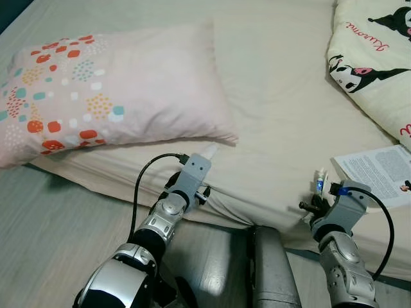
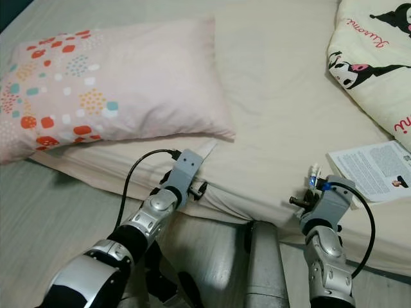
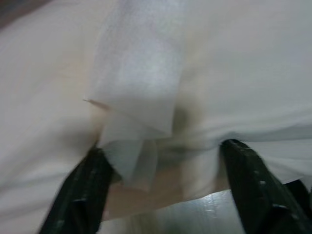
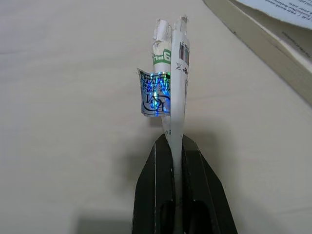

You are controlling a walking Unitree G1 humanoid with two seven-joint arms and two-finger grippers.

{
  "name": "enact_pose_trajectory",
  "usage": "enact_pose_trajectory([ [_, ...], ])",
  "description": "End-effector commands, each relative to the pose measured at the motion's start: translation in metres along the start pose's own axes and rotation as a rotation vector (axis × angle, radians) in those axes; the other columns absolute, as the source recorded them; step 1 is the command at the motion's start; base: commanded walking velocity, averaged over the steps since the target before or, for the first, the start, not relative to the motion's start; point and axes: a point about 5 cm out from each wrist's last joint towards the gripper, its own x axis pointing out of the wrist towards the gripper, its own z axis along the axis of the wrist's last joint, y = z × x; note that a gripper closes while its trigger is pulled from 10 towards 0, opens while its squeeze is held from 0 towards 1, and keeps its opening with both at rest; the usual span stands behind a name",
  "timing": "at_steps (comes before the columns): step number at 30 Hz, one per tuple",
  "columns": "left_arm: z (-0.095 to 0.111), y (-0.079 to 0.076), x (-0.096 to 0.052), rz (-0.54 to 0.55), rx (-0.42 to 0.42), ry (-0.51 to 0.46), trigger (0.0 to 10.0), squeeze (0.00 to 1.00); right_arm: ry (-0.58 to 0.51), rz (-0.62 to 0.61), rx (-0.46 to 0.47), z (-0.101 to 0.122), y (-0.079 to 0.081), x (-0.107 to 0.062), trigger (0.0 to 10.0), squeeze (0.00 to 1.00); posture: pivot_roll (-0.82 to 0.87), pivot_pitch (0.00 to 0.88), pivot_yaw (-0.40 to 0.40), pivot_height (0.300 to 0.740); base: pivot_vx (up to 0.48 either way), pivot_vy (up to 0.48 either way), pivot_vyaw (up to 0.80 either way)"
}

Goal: Clean up the room

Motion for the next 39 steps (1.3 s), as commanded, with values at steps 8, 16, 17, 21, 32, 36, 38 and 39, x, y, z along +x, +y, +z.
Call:
enact_pose_trajectory([
  [8, 0.017, 0.019, 0.003, 0.046, -0.108, -0.070, 10.0, 0.00, 0.041, -0.009, 0.021, -0.009, 0.000, -0.003, 0.0, 0.00, -0.10, 0.427, 0.073, 0.517, 0.000, 0.000, 0.00],
  [16, 0.017, 0.034, 0.001, 0.015, -0.098, -0.099, 10.0, 0.00, 0.040, -0.005, 0.031, -0.009, 0.003, -0.001, 0.0, 0.00, -0.08, 0.410, 0.077, 0.517, 0.000, 0.000, 0.00],
  [17, 0.014, 0.041, -0.001, 0.026, -0.087, -0.096, 9.6, 0.00, 0.042, -0.004, 0.035, -0.009, 0.005, 0.001, 0.0, 0.00, -0.08, 0.401, 0.077, 0.517, 0.000, 0.000, 0.00],
  [21, 0.007, 0.052, -0.005, 0.049, -0.079, -0.096, 0.0, 0.00, 0.040, 0.002, 0.042, -0.008, 0.008, 0.004, 0.0, 0.00, -0.07, 0.382, 0.075, 0.517, 0.000, 0.000, 0.00],
  [32, -0.020, 0.064, -0.017, 0.078, -0.080, -0.053, 0.0, 0.00, -0.013, 0.019, 0.058, 0.011, 0.014, 0.023, 0.0, 0.00, -0.07, 0.290, 0.066, 0.517, 0.000, 0.000, 0.00],
  [36, -0.013, 0.067, -0.017, 0.043, -0.128, -0.094, 0.0, 0.00, -0.019, 0.048, 0.062, 0.014, 0.021, 0.029, 0.0, 0.00, -0.07, 0.261, 0.058, 0.517, 0.000, 0.000, 0.00],
  [38, 0.000, 0.065, -0.017, -0.060, -0.231, -0.175, 0.0, 0.00, -0.036, 0.112, 0.093, 0.019, 0.034, 0.031, 0.0, 0.00, -0.07, 0.243, 0.053, 0.517, 0.000, 0.000, 0.00],
  [39, 0.015, 0.063, -0.019, -0.170, -0.332, -0.261, 0.0, 0.00, -0.052, 0.182, 0.107, 0.025, 0.047, 0.034, 0.0, 0.00, -0.06, 0.217, 0.047, 0.517, 0.000, 0.000, 0.00],
])
